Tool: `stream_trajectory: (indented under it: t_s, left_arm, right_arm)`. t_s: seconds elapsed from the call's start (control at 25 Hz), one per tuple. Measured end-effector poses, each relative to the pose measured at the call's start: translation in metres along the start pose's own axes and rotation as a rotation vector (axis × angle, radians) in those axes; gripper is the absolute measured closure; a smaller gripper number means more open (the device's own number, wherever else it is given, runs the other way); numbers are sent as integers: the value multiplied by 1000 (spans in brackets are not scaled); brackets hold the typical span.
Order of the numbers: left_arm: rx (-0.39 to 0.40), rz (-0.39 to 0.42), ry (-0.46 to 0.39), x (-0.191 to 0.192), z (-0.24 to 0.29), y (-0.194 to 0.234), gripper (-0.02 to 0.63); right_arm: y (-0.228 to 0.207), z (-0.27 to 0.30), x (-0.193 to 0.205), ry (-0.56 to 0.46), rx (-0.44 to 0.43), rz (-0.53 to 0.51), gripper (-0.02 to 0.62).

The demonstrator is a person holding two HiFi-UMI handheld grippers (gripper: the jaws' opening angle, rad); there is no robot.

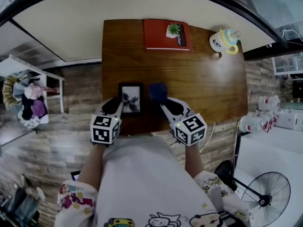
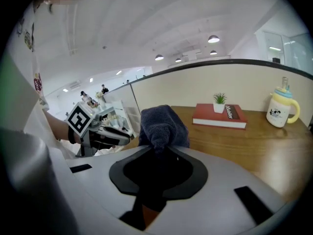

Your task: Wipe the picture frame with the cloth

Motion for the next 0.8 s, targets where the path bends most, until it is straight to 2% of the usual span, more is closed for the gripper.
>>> stream_trajectory:
  t_s: [0.32, 0.8]
  left_arm:
    - [-39, 85, -146, -44, -41, -4, 509]
    - [-63, 108, -407, -87, -117, -6, 528]
  right_arm:
    - [2, -15, -43, -124, 16, -50, 541]
    - [14, -43, -87, -328, 39, -50, 541]
Point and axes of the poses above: the fingertips, and each gripper's own axes: z forward along the fingers, y to its left, x out of its underside, the point moved 5 cm from there along -z, backward along the fingers, and after that the axes turned 7 degrees about y, right-handed, at the moved point
